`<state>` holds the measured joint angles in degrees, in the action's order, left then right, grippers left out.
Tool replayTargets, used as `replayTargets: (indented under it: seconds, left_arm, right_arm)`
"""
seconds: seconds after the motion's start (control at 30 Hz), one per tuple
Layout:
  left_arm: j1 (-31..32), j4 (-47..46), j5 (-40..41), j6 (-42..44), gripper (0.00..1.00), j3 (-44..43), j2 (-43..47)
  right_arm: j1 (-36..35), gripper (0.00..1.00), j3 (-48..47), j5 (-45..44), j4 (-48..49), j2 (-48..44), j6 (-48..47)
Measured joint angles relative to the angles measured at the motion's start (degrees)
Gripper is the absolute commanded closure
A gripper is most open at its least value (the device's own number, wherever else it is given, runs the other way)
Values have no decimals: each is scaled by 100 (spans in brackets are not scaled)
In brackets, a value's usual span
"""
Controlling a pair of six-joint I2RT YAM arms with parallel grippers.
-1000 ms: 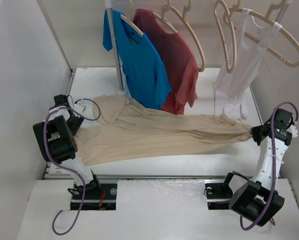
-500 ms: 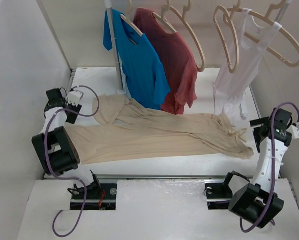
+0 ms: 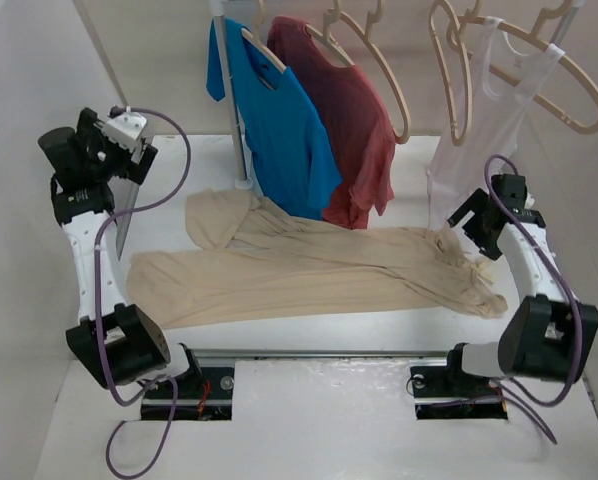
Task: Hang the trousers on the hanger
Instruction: Flatten out the trousers at the center of the board.
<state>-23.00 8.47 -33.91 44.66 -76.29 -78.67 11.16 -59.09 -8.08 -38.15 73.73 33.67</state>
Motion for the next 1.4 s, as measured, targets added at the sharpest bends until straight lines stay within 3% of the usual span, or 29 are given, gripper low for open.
replayTargets:
  seconds: [0.1,0.13,0.2,0.37,0.53,0.63,0.77,0.9,1.13,1.23,1.33,1.37,1.4]
  left_arm:
    - [50,-59,-273,107,2,-422,234]
    - [164,61,-208,323,11,-498,297]
    - [568,304,7,732,14,-476,393]
    - [1897,599,708,1298,7,1161,461]
    - [2151,944,1213,1130,7,2522,358]
    - [2194,535,1471,686,17,2441,7]
    - [2124,330,1512,39,18,1655,-966]
    - [2218,352,1460,-166,6,1128,-1508]
    - [2944,555,1320,-153,6,1266,-1574]
    - [2929,549,1316,-170,16,1250,-1766]
    - [2896,629,1314,-177,35,1167,-2107]
    - [2887,721,1259,-203,44,1119,-2203]
    - [2889,820,1241,-201,64,1075,-2273]
  right_arm:
    - [0,0,-15,175,120,608,-267]
    - [0,1,-68,234,136,824,-343]
    - [0,3,-302,317,138,1316,-470]
    - [-28,7,-1034,411,275,2315,-619]
    - [-223,7,-1497,396,260,2774,-625]
    - [-367,7,-1818,380,262,3082,-619]
    - [-448,7,-1987,358,256,3348,-557]
    - [-446,7,-1996,234,188,3447,-498]
    - [-450,12,-2057,120,109,3574,-428]
    - [-450,15,-2111,87,105,3705,-413]
    - [-450,24,-2111,66,79,3753,-409]
    - [-450,25,-2111,55,74,3753,-407]
    - [-450,27,-2114,48,70,3753,-404]
